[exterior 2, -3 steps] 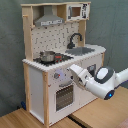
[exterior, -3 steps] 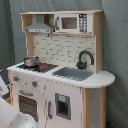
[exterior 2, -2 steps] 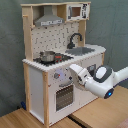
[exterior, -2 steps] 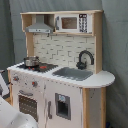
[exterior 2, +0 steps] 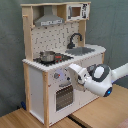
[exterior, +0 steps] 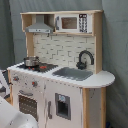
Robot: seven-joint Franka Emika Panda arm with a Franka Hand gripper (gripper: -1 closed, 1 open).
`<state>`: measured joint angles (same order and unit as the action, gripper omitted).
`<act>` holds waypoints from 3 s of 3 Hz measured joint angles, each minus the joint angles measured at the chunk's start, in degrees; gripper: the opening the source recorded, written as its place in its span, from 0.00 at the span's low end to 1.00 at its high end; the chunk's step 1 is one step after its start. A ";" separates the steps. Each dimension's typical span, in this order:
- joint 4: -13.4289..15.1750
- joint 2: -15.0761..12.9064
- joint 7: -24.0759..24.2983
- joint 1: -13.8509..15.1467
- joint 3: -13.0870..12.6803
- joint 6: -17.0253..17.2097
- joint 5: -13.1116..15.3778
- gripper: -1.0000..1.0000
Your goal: Play with the kitchen
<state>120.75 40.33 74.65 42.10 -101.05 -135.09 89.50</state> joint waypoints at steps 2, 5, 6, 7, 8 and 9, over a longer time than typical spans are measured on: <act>0.32 0.00 7.72 2.60 -0.01 -3.73 8.62 1.00; 3.02 0.19 18.84 5.70 -0.52 -3.92 21.27 1.00; 1.10 0.21 20.71 9.60 -3.75 -4.02 21.82 1.00; -2.08 0.30 20.83 13.82 -6.67 -5.59 23.05 1.00; -4.98 0.51 20.83 17.43 -9.13 -7.76 24.92 1.00; -6.52 0.52 18.97 19.55 -9.89 -11.00 28.45 1.00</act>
<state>114.23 40.85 93.62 61.65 -110.94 -146.09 117.95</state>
